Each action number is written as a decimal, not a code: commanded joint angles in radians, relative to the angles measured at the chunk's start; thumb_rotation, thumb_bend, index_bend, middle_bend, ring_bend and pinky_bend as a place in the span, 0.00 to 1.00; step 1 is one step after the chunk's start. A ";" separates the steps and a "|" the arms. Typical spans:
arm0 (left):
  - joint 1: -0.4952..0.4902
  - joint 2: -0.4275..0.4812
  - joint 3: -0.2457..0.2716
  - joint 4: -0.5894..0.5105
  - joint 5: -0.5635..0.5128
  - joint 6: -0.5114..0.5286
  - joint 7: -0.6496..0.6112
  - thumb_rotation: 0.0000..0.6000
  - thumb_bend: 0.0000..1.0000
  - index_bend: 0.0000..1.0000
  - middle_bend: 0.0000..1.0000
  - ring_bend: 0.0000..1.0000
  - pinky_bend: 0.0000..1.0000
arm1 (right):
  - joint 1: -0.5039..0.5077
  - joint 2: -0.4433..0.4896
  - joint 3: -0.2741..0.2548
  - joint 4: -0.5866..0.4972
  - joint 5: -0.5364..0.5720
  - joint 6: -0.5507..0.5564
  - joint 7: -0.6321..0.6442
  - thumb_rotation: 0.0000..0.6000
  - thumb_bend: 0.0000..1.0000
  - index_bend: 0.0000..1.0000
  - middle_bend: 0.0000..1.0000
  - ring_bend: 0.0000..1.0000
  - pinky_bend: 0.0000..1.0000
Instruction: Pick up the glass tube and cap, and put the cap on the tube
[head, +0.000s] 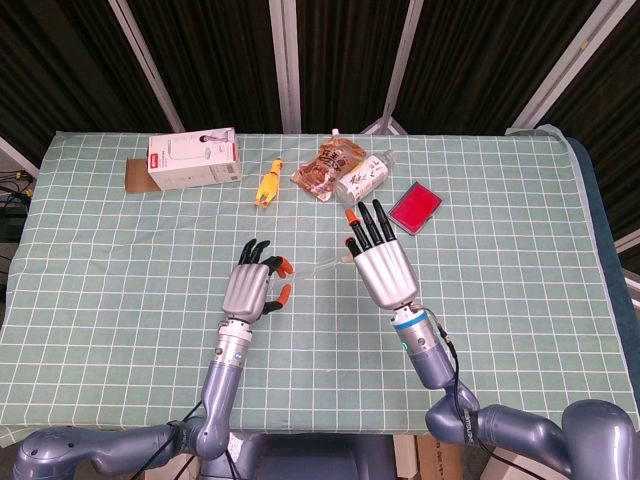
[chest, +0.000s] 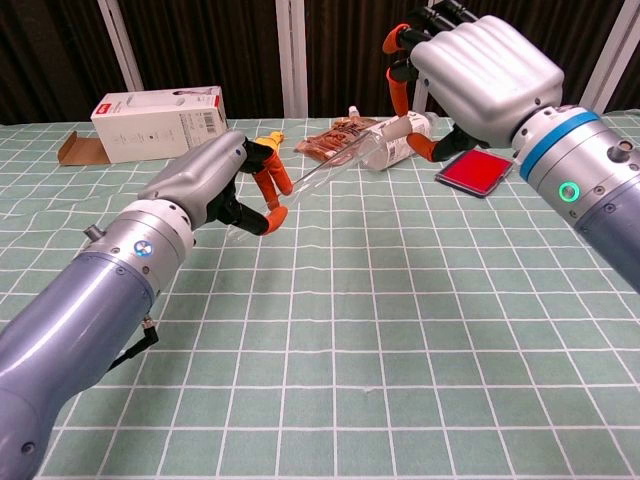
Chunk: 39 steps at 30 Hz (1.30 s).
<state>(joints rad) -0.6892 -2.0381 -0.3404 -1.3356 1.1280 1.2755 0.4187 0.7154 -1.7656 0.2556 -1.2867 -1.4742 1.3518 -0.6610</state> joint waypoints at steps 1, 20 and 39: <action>-0.001 -0.002 -0.002 0.001 -0.001 0.000 0.000 1.00 0.61 0.50 0.53 0.12 0.00 | 0.001 -0.002 0.001 -0.003 0.001 0.000 0.000 1.00 0.42 0.57 0.18 0.01 0.00; -0.007 -0.021 -0.004 0.017 -0.001 -0.006 -0.006 1.00 0.61 0.50 0.53 0.13 0.00 | 0.002 -0.014 -0.002 -0.002 0.005 -0.004 -0.008 1.00 0.42 0.57 0.18 0.01 0.00; -0.016 -0.039 -0.017 0.013 -0.004 -0.006 -0.004 1.00 0.61 0.50 0.53 0.13 0.00 | 0.000 -0.017 -0.007 -0.014 -0.003 0.001 -0.009 1.00 0.42 0.57 0.18 0.01 0.00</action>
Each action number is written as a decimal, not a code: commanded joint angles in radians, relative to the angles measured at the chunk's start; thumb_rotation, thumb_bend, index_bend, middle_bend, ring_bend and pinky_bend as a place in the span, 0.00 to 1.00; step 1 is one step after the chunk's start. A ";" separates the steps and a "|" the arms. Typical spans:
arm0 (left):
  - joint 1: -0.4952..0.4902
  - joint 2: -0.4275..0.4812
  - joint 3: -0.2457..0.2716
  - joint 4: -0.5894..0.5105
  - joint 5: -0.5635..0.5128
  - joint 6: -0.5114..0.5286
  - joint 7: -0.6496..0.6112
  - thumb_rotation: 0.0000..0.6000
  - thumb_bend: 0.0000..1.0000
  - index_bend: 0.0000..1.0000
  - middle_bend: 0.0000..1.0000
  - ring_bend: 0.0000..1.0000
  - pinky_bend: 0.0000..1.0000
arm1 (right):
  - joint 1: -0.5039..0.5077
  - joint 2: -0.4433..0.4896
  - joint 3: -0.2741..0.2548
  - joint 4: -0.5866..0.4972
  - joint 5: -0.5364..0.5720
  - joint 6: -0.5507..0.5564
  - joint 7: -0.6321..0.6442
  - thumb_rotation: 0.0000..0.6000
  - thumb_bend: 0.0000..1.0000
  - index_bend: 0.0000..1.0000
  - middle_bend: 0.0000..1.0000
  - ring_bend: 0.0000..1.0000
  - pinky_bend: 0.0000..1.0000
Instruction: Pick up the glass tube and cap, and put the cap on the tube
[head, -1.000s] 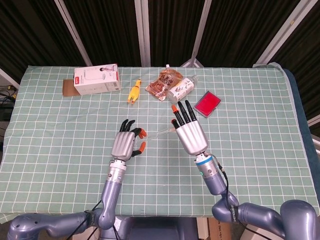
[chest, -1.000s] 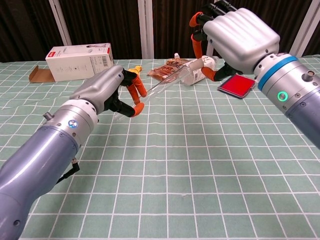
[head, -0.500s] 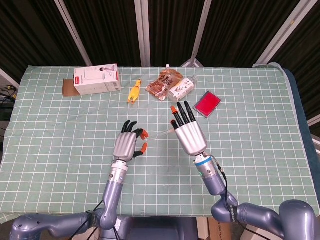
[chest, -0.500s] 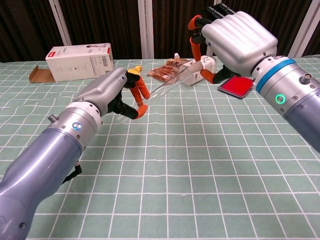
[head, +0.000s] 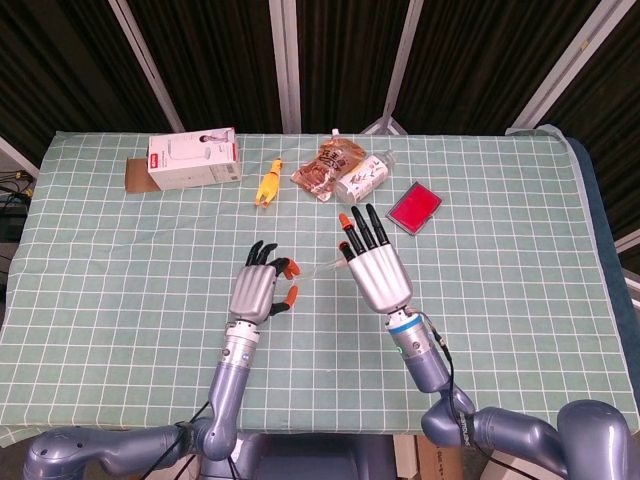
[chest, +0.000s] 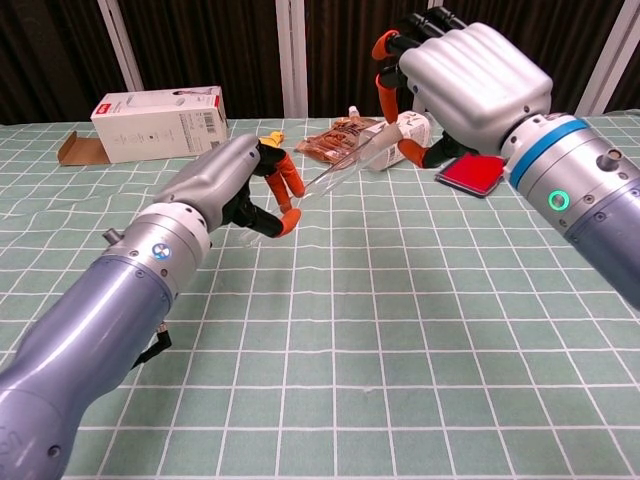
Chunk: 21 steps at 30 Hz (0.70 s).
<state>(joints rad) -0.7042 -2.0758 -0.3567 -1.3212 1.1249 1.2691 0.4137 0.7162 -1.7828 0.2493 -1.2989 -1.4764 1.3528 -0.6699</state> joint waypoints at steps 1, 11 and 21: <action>-0.002 -0.002 -0.001 -0.001 0.000 0.000 0.002 1.00 0.61 0.50 0.53 0.13 0.00 | -0.001 0.000 -0.001 -0.004 -0.001 0.001 0.000 1.00 0.42 0.57 0.18 0.01 0.00; -0.006 -0.009 -0.004 -0.006 0.005 0.003 0.004 1.00 0.61 0.50 0.53 0.13 0.00 | -0.004 0.004 -0.003 -0.017 -0.006 0.004 -0.002 1.00 0.42 0.57 0.18 0.01 0.00; -0.007 -0.004 -0.002 -0.008 0.015 0.006 0.004 1.00 0.61 0.50 0.53 0.13 0.00 | -0.010 0.014 -0.004 -0.035 0.004 -0.005 -0.016 1.00 0.42 0.18 0.08 0.00 0.00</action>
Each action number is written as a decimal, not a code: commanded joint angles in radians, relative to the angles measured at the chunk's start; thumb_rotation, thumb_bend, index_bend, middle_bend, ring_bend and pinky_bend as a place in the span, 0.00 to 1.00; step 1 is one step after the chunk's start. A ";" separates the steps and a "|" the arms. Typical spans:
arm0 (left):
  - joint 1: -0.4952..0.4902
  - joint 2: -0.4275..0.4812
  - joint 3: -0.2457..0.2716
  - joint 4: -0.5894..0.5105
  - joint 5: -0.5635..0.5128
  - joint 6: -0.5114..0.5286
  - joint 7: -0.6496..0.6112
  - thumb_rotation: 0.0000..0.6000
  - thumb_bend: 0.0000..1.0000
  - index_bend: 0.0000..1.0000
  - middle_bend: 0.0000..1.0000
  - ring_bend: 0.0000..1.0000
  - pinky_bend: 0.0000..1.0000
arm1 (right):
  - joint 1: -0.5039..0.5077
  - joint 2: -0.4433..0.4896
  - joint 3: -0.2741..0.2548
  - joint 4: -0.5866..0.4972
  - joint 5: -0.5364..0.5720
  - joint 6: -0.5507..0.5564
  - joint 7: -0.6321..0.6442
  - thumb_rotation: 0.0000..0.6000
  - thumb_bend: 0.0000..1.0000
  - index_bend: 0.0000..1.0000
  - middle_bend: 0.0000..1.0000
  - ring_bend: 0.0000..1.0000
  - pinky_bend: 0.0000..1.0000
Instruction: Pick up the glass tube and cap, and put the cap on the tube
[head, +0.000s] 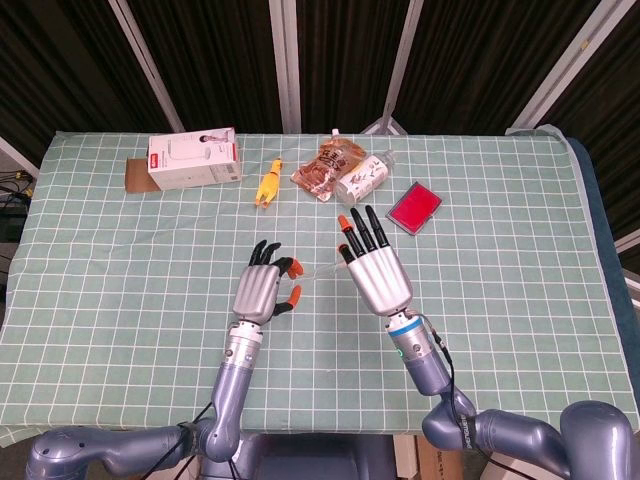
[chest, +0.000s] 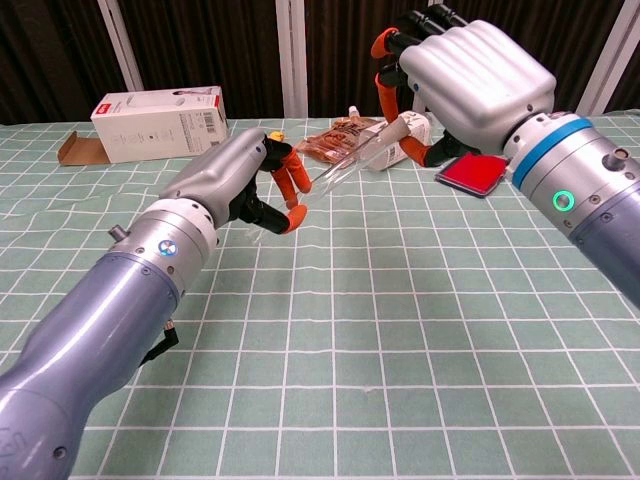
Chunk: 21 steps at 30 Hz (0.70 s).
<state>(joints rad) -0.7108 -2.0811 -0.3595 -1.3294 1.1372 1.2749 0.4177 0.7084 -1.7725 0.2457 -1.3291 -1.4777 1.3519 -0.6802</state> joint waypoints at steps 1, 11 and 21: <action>0.000 0.004 0.002 0.000 0.006 0.000 -0.001 1.00 0.61 0.50 0.53 0.13 0.00 | -0.004 0.006 0.001 -0.009 0.011 -0.007 -0.011 1.00 0.42 0.09 0.04 0.00 0.00; 0.000 0.025 0.010 0.001 0.031 0.000 -0.014 1.00 0.61 0.50 0.53 0.13 0.00 | -0.028 0.026 -0.004 -0.047 0.052 -0.016 -0.053 1.00 0.42 0.00 0.00 0.00 0.00; 0.006 0.081 0.042 0.007 0.072 -0.012 -0.014 1.00 0.61 0.50 0.53 0.13 0.00 | -0.055 0.055 -0.009 -0.061 0.075 -0.009 -0.061 1.00 0.42 0.00 0.00 0.00 0.00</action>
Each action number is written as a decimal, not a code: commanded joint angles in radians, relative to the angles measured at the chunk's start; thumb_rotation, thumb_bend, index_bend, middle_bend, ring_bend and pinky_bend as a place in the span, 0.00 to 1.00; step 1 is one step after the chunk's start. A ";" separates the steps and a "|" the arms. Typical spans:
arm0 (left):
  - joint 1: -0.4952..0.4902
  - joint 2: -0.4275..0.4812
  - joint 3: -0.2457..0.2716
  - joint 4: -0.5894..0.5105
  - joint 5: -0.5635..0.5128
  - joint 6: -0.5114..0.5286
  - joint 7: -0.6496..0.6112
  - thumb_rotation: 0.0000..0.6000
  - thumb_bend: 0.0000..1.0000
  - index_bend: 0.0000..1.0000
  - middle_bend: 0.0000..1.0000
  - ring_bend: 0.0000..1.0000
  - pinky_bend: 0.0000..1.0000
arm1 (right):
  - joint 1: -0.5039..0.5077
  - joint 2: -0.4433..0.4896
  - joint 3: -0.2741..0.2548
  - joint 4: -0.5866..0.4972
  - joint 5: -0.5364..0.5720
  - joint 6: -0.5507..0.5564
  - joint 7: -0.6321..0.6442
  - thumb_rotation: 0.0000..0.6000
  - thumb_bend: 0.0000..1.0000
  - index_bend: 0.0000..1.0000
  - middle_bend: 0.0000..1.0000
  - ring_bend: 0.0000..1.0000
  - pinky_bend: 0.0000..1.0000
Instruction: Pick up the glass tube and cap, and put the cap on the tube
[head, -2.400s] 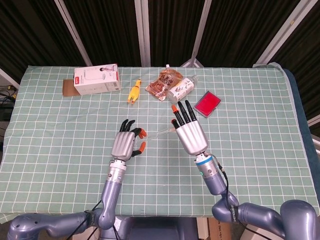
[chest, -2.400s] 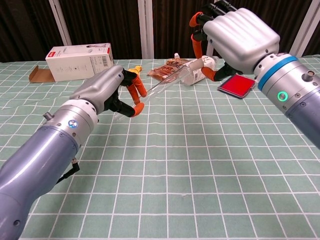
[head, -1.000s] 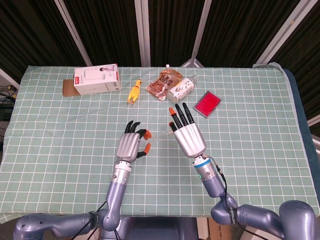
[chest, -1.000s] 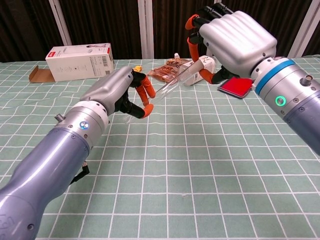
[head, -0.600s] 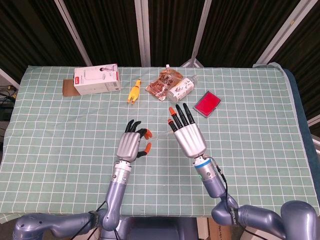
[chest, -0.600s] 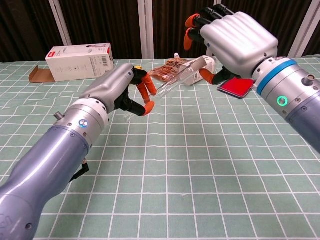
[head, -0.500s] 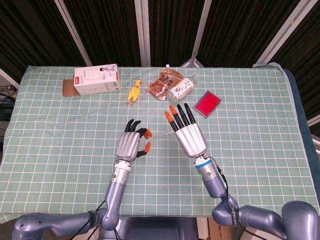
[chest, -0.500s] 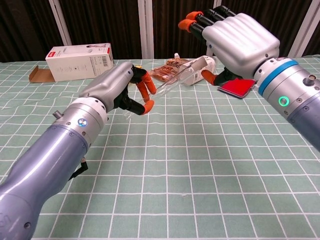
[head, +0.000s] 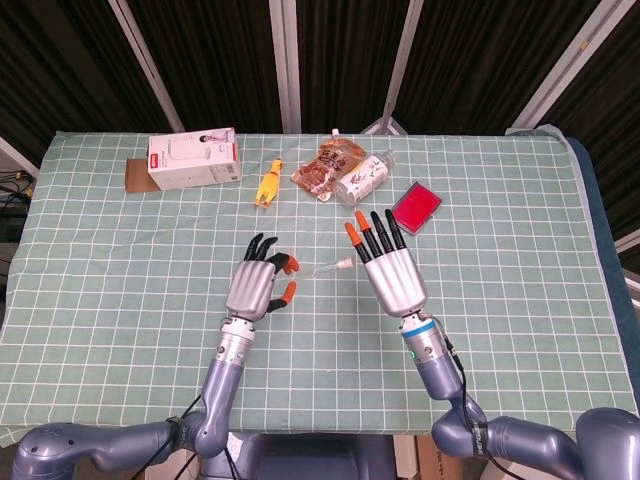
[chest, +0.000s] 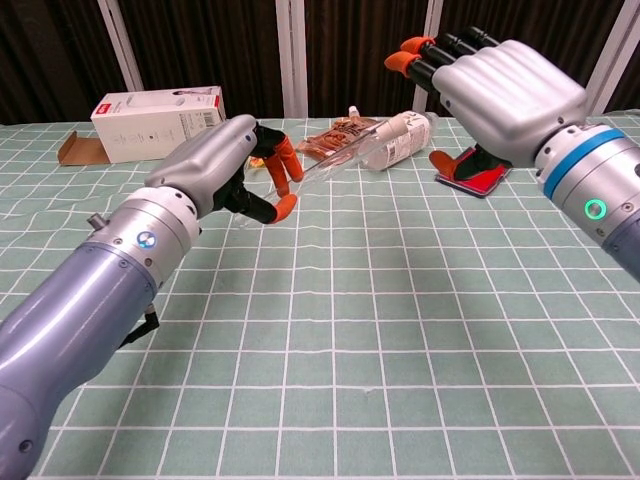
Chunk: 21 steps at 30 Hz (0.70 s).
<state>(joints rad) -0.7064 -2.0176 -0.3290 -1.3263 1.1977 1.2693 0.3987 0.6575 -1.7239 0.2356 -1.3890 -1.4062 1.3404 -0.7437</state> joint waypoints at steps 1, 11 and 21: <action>0.003 0.031 0.018 0.006 0.017 -0.011 0.010 1.00 0.61 0.50 0.53 0.13 0.00 | -0.007 0.012 0.005 -0.002 0.008 0.005 0.004 1.00 0.42 0.00 0.00 0.00 0.00; 0.013 0.151 0.074 0.023 -0.027 -0.107 0.130 1.00 0.61 0.50 0.53 0.13 0.00 | -0.022 0.061 0.043 -0.029 0.041 0.018 0.029 1.00 0.42 0.00 0.00 0.00 0.00; -0.011 0.171 0.109 0.034 -0.111 -0.187 0.274 1.00 0.61 0.50 0.53 0.13 0.00 | -0.029 0.076 0.050 -0.051 0.049 0.032 0.041 1.00 0.43 0.00 0.00 0.00 0.00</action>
<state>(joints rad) -0.7136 -1.8445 -0.2268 -1.2997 1.0939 1.0897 0.6644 0.6289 -1.6500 0.2849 -1.4376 -1.3576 1.3716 -0.7032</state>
